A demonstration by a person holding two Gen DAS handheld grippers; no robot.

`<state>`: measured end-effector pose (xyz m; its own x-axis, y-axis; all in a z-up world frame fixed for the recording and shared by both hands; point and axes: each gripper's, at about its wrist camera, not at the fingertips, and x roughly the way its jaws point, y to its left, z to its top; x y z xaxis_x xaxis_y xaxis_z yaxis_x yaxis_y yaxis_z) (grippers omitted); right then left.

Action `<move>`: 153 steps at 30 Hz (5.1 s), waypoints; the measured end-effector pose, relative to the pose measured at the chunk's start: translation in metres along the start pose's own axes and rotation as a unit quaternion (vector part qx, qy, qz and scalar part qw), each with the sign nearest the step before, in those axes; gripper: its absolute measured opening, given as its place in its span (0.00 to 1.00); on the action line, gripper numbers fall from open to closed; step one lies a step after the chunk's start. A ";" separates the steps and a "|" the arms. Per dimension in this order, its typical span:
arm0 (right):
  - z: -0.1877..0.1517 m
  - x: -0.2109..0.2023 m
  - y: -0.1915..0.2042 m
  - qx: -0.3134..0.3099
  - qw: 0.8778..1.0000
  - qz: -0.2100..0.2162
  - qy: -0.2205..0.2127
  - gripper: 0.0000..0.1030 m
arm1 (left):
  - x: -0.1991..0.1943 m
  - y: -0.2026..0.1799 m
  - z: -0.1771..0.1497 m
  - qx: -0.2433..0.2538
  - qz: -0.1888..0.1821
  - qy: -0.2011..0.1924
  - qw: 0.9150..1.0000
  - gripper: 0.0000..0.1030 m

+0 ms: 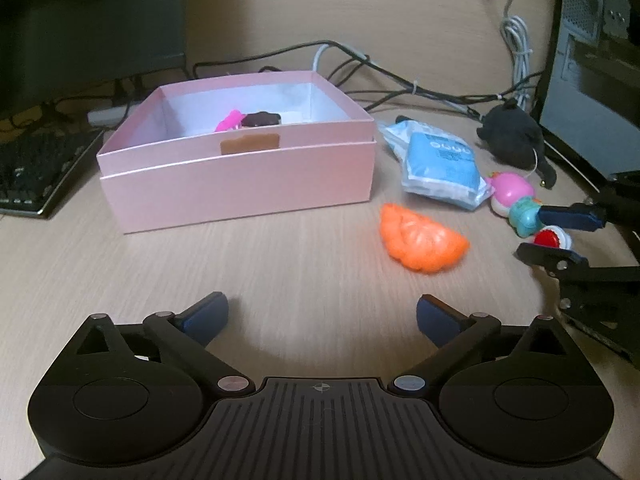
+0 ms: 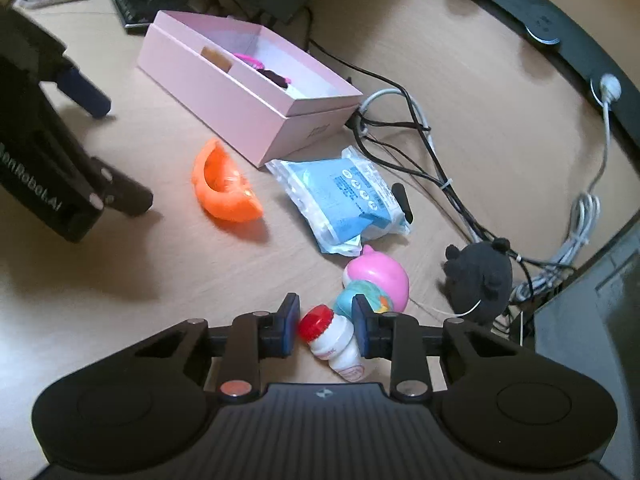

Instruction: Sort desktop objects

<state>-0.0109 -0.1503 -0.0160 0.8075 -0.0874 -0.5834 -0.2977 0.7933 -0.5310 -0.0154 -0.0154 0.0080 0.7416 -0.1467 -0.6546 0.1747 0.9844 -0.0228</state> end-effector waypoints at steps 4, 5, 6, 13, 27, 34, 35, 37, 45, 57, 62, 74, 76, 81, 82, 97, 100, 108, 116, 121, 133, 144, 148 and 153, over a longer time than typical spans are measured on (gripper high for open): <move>0.006 -0.017 -0.010 0.063 0.998 0.027 -0.012 0.27 | 0.001 -0.001 0.000 0.002 0.002 0.000 1.000 1.00; 0.008 -0.022 -0.015 0.093 0.994 0.049 -0.017 0.27 | 0.001 -0.002 0.000 0.003 0.003 0.000 1.000 1.00; 0.010 -0.028 -0.023 0.137 0.987 0.084 -0.028 0.27 | 0.001 -0.002 0.000 0.004 0.003 0.001 1.000 1.00; -0.013 -0.025 -0.046 0.329 0.919 0.205 -0.070 0.27 | 0.001 -0.001 0.000 0.003 0.000 0.000 1.000 1.00; -0.056 -0.048 -0.054 0.368 0.919 0.129 -0.055 0.76 | 0.003 -0.005 0.000 0.016 0.007 0.005 1.000 1.00; -0.077 -0.038 -0.064 0.381 0.920 0.092 0.010 0.84 | 0.004 -0.005 0.002 0.020 0.006 0.012 1.000 1.00; -0.080 -0.036 -0.064 0.388 0.917 0.092 0.016 0.85 | 0.004 -0.005 0.002 0.021 0.006 0.013 1.000 1.00; -0.084 -0.037 -0.064 0.395 0.914 0.091 0.018 0.91 | 0.004 -0.005 0.002 0.021 0.006 0.013 1.000 1.00; -0.086 -0.036 -0.064 0.402 0.909 0.114 0.009 1.00 | 0.004 -0.005 0.001 0.019 0.007 0.009 1.000 1.00; -0.054 -0.047 -0.030 0.278 0.952 0.130 -0.004 0.95 | 0.004 -0.005 0.001 0.019 0.006 0.008 1.000 1.00; -0.051 -0.034 -0.030 0.273 0.957 0.094 0.027 0.76 | 0.005 -0.005 0.001 0.019 0.007 0.008 1.000 1.00; -0.030 -0.028 -0.025 0.283 0.949 0.140 -0.004 0.60 | 0.005 -0.005 0.001 0.018 0.006 0.008 1.000 1.00; -0.028 -0.022 -0.023 0.283 0.947 0.150 0.007 0.44 | 0.005 -0.005 0.001 0.018 0.006 0.008 1.000 1.00; -0.030 -0.035 -0.032 0.283 0.951 0.126 -0.005 0.44 | 0.005 -0.009 0.004 0.028 0.007 0.015 0.999 1.00; -0.032 -0.039 -0.034 0.281 0.952 0.118 -0.008 0.44 | 0.007 -0.013 0.007 0.031 -0.006 0.021 0.999 1.00; -0.064 -0.071 -0.049 0.296 0.954 0.042 0.008 0.44 | 0.037 -0.065 0.045 0.025 0.002 0.047 0.999 0.78; -0.064 -0.072 -0.047 0.296 0.954 0.042 0.008 0.44 | 0.035 -0.065 0.047 0.028 0.003 0.035 0.999 0.65; -0.055 -0.067 -0.042 0.273 0.958 0.090 0.014 0.44 | 0.003 -0.054 0.032 0.056 -0.026 0.022 0.998 0.62; -0.016 -0.059 -0.035 0.220 0.966 0.135 0.010 0.44 | -0.043 -0.008 0.019 0.028 -0.015 0.033 0.999 0.62; 0.019 -0.056 -0.036 0.218 0.965 0.148 0.002 0.44 | -0.056 0.016 0.022 0.003 -0.009 0.025 1.000 0.62; 0.111 -0.053 -0.074 0.239 0.962 0.122 -0.057 0.44 | -0.026 0.066 0.115 -0.010 -0.003 -0.022 1.000 0.62; 0.210 0.015 -0.101 0.282 0.948 0.110 -0.094 0.44 | 0.034 0.110 0.167 0.011 -0.017 -0.029 0.999 0.68; 0.236 0.056 -0.103 0.313 0.937 0.123 -0.090 0.62 | 0.053 0.129 0.170 0.009 -0.018 -0.002 1.000 0.83; 0.238 0.076 -0.089 0.300 0.948 0.081 -0.067 0.70 | 0.037 0.136 0.151 0.002 0.003 0.017 1.000 0.93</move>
<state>0.1987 -0.0840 0.1332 0.8448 0.1105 -0.5235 -0.1127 0.9932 0.0278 0.1337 0.0979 0.0950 0.7199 -0.1381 -0.6802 0.1738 0.9846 -0.0160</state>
